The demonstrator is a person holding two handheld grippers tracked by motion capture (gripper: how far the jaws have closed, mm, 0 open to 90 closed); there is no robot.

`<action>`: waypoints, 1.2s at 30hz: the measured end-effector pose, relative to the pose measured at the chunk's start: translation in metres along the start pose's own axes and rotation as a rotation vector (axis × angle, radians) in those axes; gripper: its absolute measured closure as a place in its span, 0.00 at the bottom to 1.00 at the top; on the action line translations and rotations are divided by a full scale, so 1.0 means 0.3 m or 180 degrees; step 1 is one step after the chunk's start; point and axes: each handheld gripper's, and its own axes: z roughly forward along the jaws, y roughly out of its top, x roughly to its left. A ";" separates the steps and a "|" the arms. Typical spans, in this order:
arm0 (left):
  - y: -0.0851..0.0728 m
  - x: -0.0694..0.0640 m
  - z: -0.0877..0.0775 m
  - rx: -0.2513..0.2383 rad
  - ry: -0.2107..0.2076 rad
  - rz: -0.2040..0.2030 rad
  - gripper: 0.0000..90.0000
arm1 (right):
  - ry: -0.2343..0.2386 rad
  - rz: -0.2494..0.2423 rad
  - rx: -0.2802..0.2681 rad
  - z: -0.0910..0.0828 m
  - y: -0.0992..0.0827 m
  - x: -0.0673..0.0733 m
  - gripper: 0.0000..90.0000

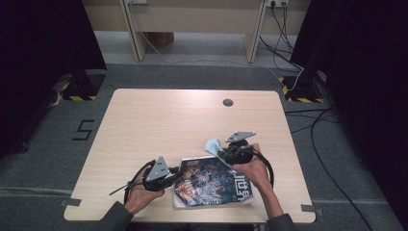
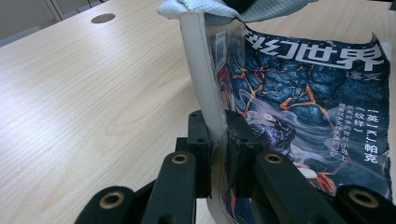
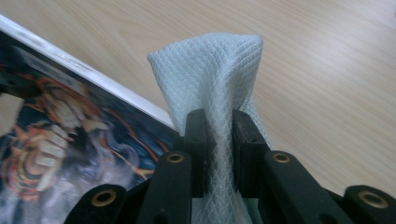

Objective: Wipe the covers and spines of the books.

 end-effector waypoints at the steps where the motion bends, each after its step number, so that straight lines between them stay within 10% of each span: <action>1: 0.001 0.000 0.000 0.0002 0.0000 0.0002 0.91 | -0.0015 0.0042 0.0008 -0.001 -0.008 -0.014 0.88; 5: 0.001 -0.001 0.001 0.0009 0.0012 -0.0008 0.91 | -0.0038 0.0066 0.0033 0.000 -0.014 -0.024 0.88; 16: -0.001 -0.001 0.009 0.0025 0.0048 -0.0029 0.90 | 0.0294 -0.0438 -0.0181 0.016 0.118 0.208 0.88; 24: -0.002 -0.005 0.010 0.0028 0.0076 -0.0020 0.90 | 0.0514 -0.0568 -0.0276 0.026 0.175 0.294 0.87; 36: 0.003 -0.010 0.005 0.0020 0.0065 0.0019 0.90 | 0.0435 -0.0523 -0.0062 0.008 0.149 0.228 0.87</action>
